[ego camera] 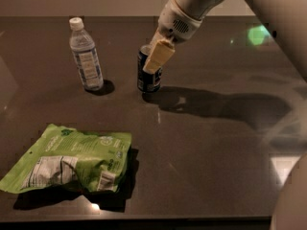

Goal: Move pepsi can near blue plastic bottle

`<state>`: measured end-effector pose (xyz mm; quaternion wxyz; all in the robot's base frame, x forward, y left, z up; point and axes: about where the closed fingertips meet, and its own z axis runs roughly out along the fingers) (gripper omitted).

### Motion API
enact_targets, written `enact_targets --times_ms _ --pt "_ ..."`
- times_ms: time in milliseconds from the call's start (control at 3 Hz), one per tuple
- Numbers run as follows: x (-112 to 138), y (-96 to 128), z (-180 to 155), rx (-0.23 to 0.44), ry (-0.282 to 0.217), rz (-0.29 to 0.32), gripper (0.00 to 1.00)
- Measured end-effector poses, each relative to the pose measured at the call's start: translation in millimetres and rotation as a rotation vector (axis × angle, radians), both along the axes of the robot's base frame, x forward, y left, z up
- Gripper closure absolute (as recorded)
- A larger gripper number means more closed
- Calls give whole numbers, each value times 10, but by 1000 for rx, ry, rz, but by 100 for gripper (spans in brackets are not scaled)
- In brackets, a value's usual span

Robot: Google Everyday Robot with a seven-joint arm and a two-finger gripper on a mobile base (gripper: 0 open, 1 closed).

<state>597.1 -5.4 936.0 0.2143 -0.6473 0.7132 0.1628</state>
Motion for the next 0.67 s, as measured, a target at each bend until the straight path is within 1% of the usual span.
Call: enact_targets --times_ms 333,667 --pt "90 277 -29 7 -2 32 100" --pt "163 494 -91 8 6 56 100"
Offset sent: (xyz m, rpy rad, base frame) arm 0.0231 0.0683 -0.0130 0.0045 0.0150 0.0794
